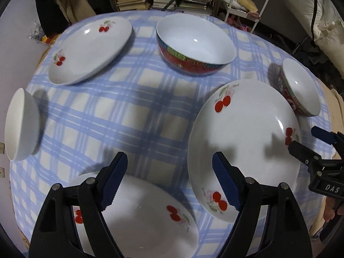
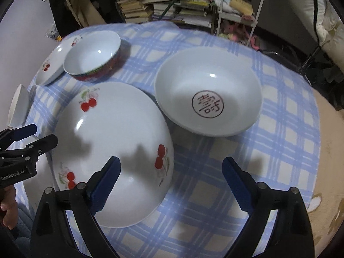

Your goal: Organize plates and bowls

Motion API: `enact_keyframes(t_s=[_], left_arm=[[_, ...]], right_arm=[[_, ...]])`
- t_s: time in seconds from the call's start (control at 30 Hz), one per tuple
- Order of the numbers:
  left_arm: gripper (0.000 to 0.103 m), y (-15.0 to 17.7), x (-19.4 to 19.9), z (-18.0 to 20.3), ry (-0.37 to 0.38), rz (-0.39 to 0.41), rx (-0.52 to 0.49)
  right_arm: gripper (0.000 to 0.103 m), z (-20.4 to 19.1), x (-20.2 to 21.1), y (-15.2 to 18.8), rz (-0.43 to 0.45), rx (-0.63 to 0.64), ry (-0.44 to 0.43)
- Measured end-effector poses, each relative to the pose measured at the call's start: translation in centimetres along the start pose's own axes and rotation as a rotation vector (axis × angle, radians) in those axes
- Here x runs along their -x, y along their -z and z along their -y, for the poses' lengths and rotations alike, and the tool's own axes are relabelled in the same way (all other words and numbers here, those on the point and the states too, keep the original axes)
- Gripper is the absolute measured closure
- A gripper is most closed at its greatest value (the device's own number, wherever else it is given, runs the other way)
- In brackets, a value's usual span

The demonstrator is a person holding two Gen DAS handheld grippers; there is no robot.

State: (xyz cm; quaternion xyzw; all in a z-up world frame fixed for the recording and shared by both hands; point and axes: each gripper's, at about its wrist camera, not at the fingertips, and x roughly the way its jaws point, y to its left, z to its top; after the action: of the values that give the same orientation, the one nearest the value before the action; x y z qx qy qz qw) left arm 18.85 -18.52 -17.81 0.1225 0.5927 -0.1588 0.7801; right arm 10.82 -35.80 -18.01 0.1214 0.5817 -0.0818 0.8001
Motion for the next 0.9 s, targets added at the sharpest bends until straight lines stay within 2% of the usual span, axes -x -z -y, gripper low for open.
enact_keyframes(t_s=[0.07,0.2,0.23,0.27,0.3,0.33,0.4,0.43,0.47,0.63,0.73,0.9], left_arm=[[0.026,0.0,-0.5,0.2,0.024,-0.004,0.003],[0.056,0.0,-2.0,0.6,0.078,-0.057,0.009],[0.061,0.0,-2.3,0.7,0.087,-0.063,0.011],[0.061,0.0,-2.5,0.8,0.095,-0.063,0.015],[0.062,0.0,-2.6,0.8,0.109,-0.061,0.02],[0.067,0.0,-2.7,0.8,0.12,-0.061,0.022],[0.075,0.0,-2.8,1.1,0.152,-0.066,0.003],[0.075,0.1,-2.7,1.3,0.143,-0.06,-0.015],[0.076,0.1,-2.7,1.6,0.136,-0.058,-0.026],[0.079,0.2,-2.3,1.4,0.157,-0.066,-0.028],[0.079,0.6,-1.5,1.3,0.138,-0.057,-0.035],[0.079,0.8,0.2,0.9,0.142,-0.041,-0.039]], right_arm=[[0.012,0.0,-0.9,0.0,-0.022,0.007,-0.011],[0.025,0.3,-2.2,0.0,-0.056,0.011,-0.044],[0.026,0.3,-2.2,0.0,-0.049,0.01,-0.053],[0.03,0.3,-2.2,-0.1,-0.04,0.008,-0.059],[0.036,0.5,-2.1,-0.1,-0.034,0.004,-0.065],[0.041,0.6,-2.1,-0.2,-0.028,-0.003,-0.071],[0.063,0.7,-2.1,-0.3,-0.026,-0.015,-0.091],[0.069,0.8,-2.1,-0.4,-0.029,-0.016,-0.104],[0.082,0.7,-2.2,-0.4,-0.035,-0.016,-0.129],[0.083,0.8,-2.2,-0.3,-0.041,-0.048,-0.168],[0.085,1.1,-1.7,0.0,-0.046,-0.082,-0.209],[0.086,0.5,-0.4,0.2,-0.029,-0.061,-0.216]])
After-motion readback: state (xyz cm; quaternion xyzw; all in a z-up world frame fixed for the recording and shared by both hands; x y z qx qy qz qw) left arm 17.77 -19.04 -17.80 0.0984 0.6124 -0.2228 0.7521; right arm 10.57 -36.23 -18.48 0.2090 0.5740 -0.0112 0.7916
